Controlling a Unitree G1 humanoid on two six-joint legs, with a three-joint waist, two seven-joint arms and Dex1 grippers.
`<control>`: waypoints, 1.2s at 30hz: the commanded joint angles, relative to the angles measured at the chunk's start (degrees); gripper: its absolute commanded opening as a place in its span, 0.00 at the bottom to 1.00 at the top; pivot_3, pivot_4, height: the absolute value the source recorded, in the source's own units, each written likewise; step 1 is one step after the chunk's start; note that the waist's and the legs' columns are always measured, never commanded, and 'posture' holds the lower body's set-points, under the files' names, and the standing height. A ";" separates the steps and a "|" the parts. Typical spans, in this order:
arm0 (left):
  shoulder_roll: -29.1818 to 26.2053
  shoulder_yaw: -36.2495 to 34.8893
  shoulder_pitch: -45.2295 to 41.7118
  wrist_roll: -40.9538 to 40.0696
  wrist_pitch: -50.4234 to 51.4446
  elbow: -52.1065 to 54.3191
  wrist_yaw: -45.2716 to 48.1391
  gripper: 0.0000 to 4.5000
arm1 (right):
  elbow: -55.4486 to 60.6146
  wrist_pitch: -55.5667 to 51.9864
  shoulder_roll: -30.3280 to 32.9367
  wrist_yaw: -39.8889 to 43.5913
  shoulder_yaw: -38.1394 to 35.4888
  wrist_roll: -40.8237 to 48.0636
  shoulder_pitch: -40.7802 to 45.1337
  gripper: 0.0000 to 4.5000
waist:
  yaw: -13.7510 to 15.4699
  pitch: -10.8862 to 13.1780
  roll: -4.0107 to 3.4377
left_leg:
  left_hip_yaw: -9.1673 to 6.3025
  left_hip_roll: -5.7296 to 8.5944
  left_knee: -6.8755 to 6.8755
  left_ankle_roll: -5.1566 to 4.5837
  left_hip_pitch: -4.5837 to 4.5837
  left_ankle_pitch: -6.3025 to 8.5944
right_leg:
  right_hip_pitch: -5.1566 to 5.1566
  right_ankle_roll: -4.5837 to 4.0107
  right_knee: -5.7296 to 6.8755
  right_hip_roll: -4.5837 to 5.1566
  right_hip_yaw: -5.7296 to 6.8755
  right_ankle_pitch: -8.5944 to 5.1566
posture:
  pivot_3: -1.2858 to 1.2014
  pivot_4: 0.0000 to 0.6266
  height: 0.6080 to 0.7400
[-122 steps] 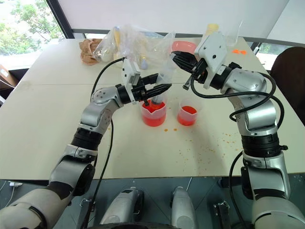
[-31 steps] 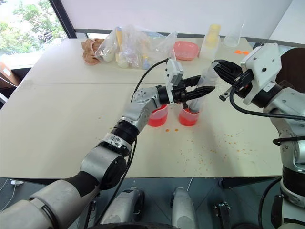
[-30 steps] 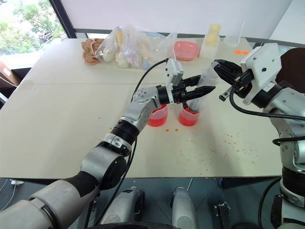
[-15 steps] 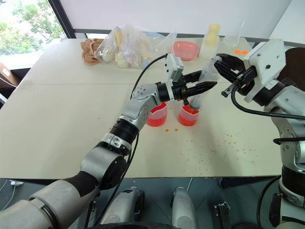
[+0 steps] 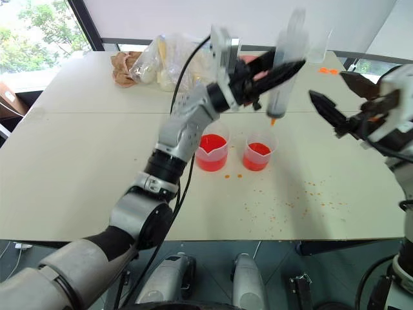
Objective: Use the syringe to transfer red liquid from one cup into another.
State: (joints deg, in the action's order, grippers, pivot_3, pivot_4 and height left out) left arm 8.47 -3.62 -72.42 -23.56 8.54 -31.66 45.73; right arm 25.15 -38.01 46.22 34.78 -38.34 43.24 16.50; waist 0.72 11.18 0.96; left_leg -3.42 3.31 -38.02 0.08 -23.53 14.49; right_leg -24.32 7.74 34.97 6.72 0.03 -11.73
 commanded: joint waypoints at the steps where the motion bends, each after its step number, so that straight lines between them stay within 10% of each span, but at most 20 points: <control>1: -7.05 -4.83 -9.00 -0.13 8.23 -2.85 -10.24 0.33 | 2.87 -2.15 1.48 0.44 -3.90 7.64 0.63 0.78 | -0.29 -0.01 -0.02 | 0.03 -0.01 0.01 -0.05 0.03 0.03 | 0.00 0.00 0.00 -0.01 0.00 0.00 | 0.52 0.24 1.00; 9: -27.10 -6.52 -22.23 1.75 41.70 -19.27 -18.54 0.33 | 7.58 -3.63 5.78 5.77 8.29 11.99 2.82 0.78 | -1.73 -0.03 -0.10 | -0.04 -0.01 0.04 -0.06 0.16 0.04 | 0.00 0.09 0.24 -0.22 0.00 -0.07 | 0.52 0.24 1.00; 16: -35.33 -10.62 -12.30 2.68 70.77 -15.24 -30.07 0.33 | 10.66 -1.96 5.28 14.69 26.55 9.65 9.82 0.78 | -1.56 0.05 0.05 | -0.12 0.00 0.03 -0.03 0.08 0.03 | -0.04 0.13 0.24 -0.07 0.00 -0.08 | 0.52 0.24 1.00; 20: -33.96 -18.88 -0.76 1.16 83.89 -1.80 -36.57 0.33 | 9.69 -0.46 3.91 18.71 31.99 8.05 11.19 0.78 | -1.48 0.13 0.16 | -0.10 0.00 0.06 0.03 0.05 0.00 | -0.15 0.15 0.35 -0.04 -0.03 -0.09 | 0.52 0.24 1.00; 35: -18.55 -34.63 13.22 -8.81 83.96 12.79 -58.38 0.33 | 7.25 0.68 -1.49 19.81 38.76 2.91 12.46 0.78 | -0.01 0.21 0.45 | -0.20 0.09 0.02 0.36 -0.05 -0.13 | -0.24 0.06 0.36 0.08 0.01 -0.02 | 0.52 0.24 1.00; 36: -18.17 -34.98 13.40 -9.38 83.96 13.00 -59.25 0.43 | 7.33 0.52 -1.61 19.62 38.64 2.90 12.31 0.78 | -0.02 0.21 0.45 | -0.20 0.09 0.02 0.36 -0.05 -0.13 | -0.24 0.06 0.36 0.08 0.01 -0.02 | 0.52 0.24 1.00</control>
State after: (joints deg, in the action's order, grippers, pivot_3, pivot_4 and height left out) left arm -9.92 -37.58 -58.83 -30.83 92.01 -20.61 -12.13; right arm 31.78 -38.35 44.83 54.43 1.43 46.03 28.25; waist 0.71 11.38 1.40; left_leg -3.62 3.40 -38.00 0.45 -23.58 14.37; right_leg -24.56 7.80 35.33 6.80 0.03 -11.74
